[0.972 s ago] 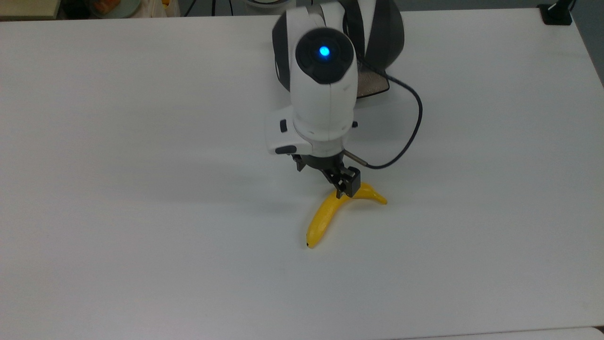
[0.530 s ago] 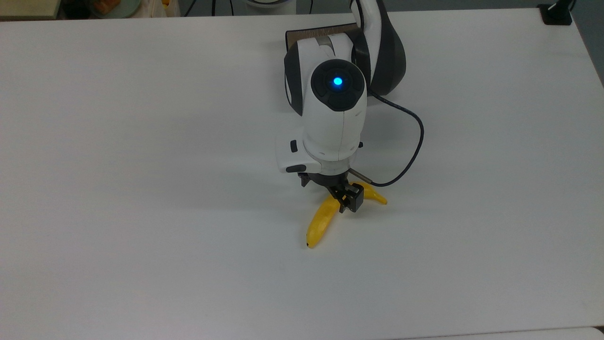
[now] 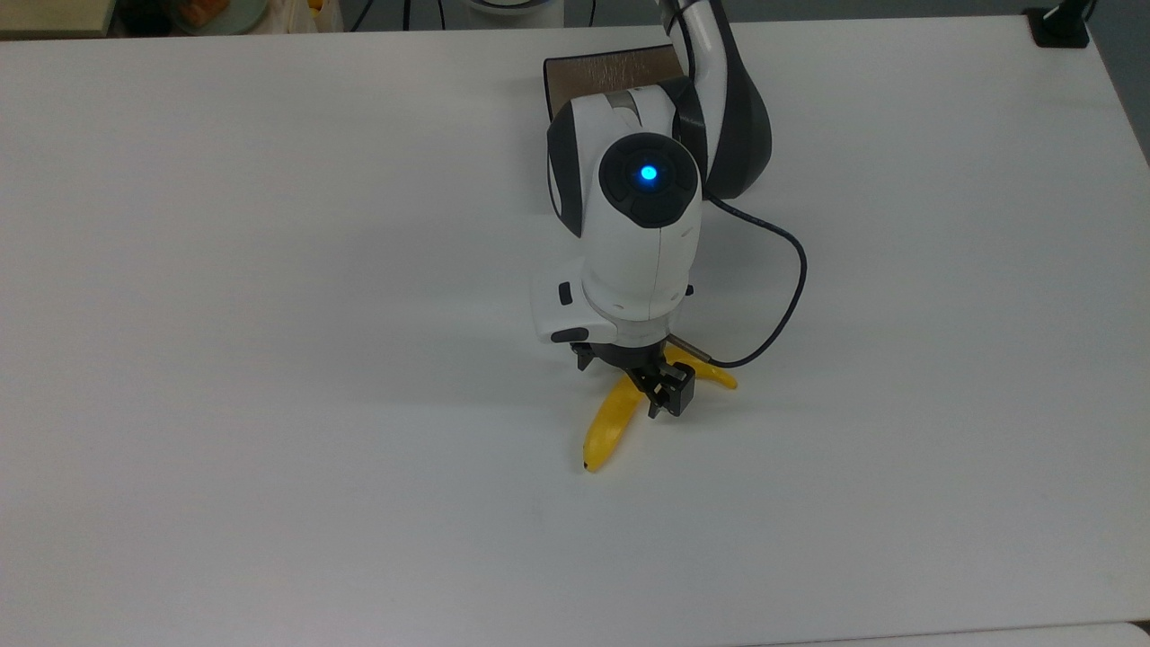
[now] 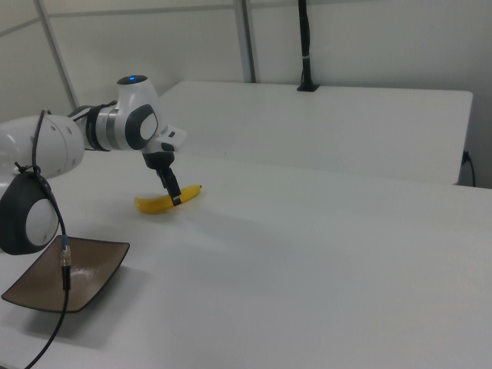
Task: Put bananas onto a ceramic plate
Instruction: 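Close the gripper on the yellow banana, then lift the banana and carry it over the brown square plate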
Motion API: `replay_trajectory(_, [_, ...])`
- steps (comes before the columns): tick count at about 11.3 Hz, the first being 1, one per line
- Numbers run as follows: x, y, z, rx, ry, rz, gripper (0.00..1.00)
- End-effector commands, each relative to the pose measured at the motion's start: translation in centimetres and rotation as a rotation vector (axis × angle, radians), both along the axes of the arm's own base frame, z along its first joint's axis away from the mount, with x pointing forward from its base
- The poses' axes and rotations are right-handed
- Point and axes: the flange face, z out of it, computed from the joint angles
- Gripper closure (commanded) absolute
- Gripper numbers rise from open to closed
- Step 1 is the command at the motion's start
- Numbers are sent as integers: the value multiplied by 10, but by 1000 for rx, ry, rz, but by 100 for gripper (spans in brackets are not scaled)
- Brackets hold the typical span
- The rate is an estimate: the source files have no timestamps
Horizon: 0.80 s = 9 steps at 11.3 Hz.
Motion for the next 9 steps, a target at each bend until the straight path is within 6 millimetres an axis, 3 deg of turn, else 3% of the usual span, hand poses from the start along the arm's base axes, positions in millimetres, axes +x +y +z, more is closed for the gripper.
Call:
replay_trajectory(1, [0,7,-6,-6,-12,13,15])
replay_trajectory(5, [-1,8,-8,-12,-9,63,66])
replay_trajectory(6, [0,7,-8,-10,-9,61,94])
replay_trajectory(7, [0,7,-8,-10,-9,61,100])
replay_trajectory(9, [-1,7,-7,-11,-7,61,100])
